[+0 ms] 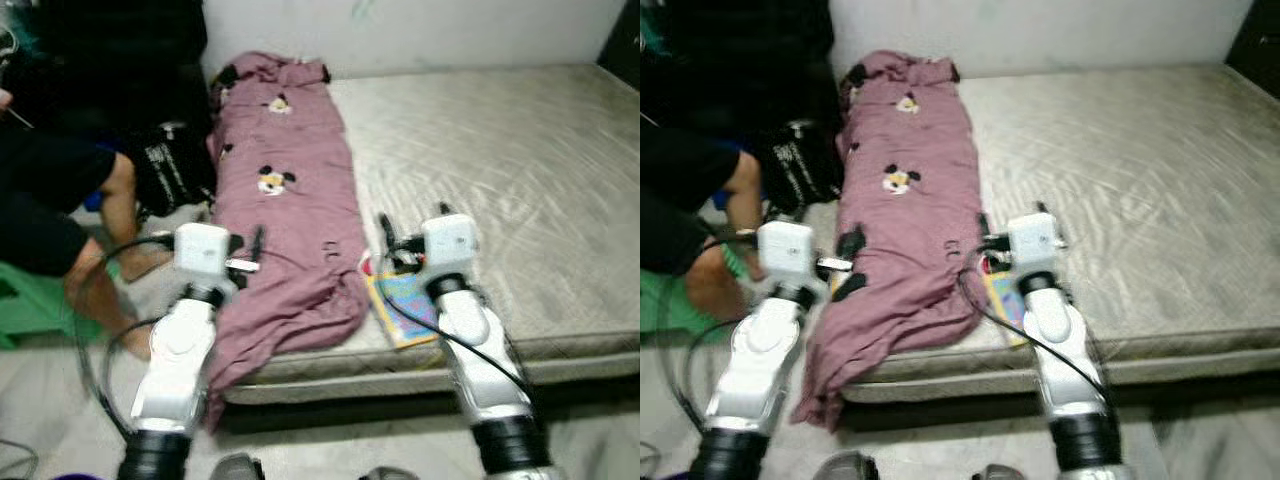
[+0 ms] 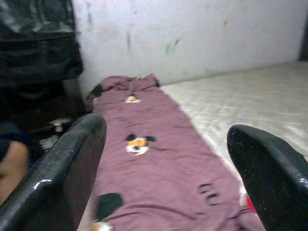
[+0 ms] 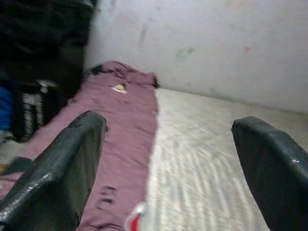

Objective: Clean up the room

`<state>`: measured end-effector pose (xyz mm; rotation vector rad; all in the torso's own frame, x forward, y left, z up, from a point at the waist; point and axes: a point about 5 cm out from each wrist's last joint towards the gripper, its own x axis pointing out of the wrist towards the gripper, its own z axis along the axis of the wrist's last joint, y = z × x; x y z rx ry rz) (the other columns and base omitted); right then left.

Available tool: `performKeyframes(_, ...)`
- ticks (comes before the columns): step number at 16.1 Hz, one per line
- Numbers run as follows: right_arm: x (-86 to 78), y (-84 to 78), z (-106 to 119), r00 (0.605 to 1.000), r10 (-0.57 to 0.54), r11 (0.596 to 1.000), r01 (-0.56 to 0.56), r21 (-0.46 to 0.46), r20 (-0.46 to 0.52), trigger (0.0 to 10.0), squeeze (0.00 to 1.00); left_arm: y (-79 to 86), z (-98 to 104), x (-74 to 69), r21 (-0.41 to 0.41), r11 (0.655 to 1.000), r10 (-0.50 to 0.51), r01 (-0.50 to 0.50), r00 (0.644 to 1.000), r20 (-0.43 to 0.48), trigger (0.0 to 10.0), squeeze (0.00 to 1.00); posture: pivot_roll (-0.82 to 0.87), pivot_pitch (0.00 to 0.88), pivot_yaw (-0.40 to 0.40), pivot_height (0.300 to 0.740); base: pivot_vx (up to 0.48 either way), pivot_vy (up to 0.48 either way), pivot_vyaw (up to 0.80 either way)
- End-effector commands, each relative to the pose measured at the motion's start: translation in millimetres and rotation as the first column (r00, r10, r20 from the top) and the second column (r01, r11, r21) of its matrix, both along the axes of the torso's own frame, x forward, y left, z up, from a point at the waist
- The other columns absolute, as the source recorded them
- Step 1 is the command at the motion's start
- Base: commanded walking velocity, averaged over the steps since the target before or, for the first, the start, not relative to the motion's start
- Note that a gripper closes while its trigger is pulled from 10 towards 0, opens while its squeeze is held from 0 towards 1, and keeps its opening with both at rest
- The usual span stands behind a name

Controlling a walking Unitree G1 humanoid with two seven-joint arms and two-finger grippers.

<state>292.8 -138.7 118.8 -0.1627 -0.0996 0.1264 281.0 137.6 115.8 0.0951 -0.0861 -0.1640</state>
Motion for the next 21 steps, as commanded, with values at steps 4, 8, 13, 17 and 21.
performKeyframes(4, 1.1, 8.7, 2.8, 1.0, 0.024, 1.0, -0.025, 0.012, 0.01, 10.0, 0.0, 9.7, 0.2, 0.6, -0.002, 1.0, 0.026, -0.026, 1.0, 0.001, 10.0, 0.0, -0.01, 0.0, 0.008, 0.74, 0.0, -0.183, 0.0)
performKeyframes(8, 1.3, 7.8, 2.5, 1.0, 0.024, 1.0, -0.024, 0.01, 0.012, 10.0, 0.0, 7.0, 2.9, -0.7, -0.017, 1.0, -0.012, 0.013, 1.0, 0.023, 10.0, 0.0, -0.01, 0.0, 0.007, 0.74, 0.0, 0.0, 0.0)
performKeyframes(13, 1.2, 7.7, 2.5, 1.0, 0.025, 1.0, -0.025, 0.007, 0.012, 10.0, 0.0, 6.1, 3.5, -1.3, -0.024, 0.999, -0.024, 0.025, 0.999, 0.028, 10.0, 0.0, -0.02, 0.0, 0.005, 0.74, 0.308, 0.0, 0.0)
performKeyframes(17, 1.2, 7.7, 2.4, 1.0, 0.021, 1.0, -0.021, 0.007, 0.014, 10.0, 0.0, 6.3, 3.0, -1.5, -0.025, 0.999, -0.034, 0.035, 0.999, 0.028, 10.0, 0.0, -0.02, 0.0, 0.006, 0.74, 0.351, 0.0, 0.0)
performKeyframes(21, 1.3, 7.7, 2.4, 1.0, 0.019, 1.0, -0.019, 0.007, 0.014, 10.0, 0.0, 6.7, 1.4, -0.8, -0.022, 1.0, -0.022, 0.022, 1.0, 0.013, 10.0, 0.0, -0.02, 0.0, 0.006, 0.74, 0.251, 0.0, 0.0)
